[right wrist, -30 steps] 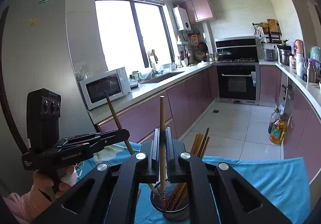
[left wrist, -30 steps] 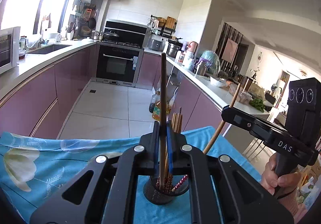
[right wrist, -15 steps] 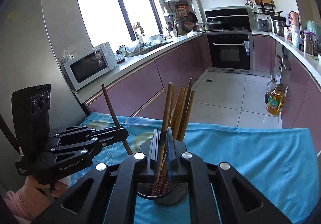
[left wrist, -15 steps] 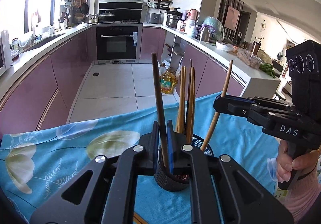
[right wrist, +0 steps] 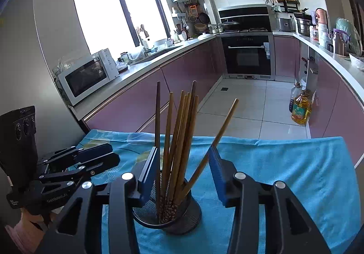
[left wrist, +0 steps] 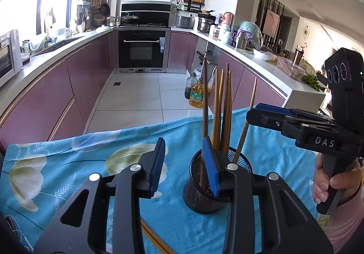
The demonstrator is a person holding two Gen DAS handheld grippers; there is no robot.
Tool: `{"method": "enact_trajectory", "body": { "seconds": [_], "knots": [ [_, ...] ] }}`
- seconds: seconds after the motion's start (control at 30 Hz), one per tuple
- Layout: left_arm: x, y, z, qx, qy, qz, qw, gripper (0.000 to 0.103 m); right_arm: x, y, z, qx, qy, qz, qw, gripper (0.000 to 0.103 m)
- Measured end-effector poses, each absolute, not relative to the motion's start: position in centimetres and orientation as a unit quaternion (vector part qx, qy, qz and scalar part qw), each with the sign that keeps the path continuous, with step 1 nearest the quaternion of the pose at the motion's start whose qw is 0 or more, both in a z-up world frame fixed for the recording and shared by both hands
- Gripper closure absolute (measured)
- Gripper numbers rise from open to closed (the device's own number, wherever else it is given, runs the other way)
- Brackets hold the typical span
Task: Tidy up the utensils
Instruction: 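Open both tools and move them over the last two chopsticks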
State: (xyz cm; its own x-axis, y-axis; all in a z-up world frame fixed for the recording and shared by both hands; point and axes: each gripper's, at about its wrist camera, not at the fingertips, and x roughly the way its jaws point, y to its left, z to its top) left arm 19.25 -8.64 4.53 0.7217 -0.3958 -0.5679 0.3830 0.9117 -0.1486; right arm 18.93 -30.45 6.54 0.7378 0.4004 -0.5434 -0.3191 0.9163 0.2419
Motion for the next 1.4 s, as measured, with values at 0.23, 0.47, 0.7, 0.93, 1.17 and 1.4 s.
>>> {"method": "enact_trajectory", "body": {
  "seconds": [0.23, 0.47, 0.7, 0.93, 1.17, 1.4],
  "knots": [
    [17.3, -4.7, 3.8, -0.035, 0.307, -0.185, 0.933, 0.063, 17.1, -31.1, 6.9, 0.065, 0.282, 0.174, 0.941, 0.059],
    [14.8, -1.1, 1.8, -0.035, 0.325, -0.161, 0.931, 0.06, 11.5, -28.6, 6.4, 0.026, 0.254, 0.209, 0.944, 0.059],
    [12.9, 0.4, -1.7, -0.038, 0.363, -0.15, 0.919, 0.057, 9.8, -22.2, 0.4, -0.006, 0.353, 0.294, 0.888, 0.06],
    [11.7, 0.4, -5.6, -0.047, 0.404, -0.148, 0.901, 0.057, 9.8, -18.5, -5.1, -0.018, 0.433, 0.307, 0.847, 0.07],
    [10.8, 0.2, -7.4, -0.053, 0.42, -0.16, 0.892, 0.057, 8.9, -18.0, -6.0, -0.023, 0.445, 0.303, 0.843, 0.071],
    [10.8, -0.3, -7.9, -0.05, 0.427, -0.166, 0.887, 0.056, 8.5, -18.5, -6.0, -0.027, 0.439, 0.286, 0.851, 0.073]
  ]
}}
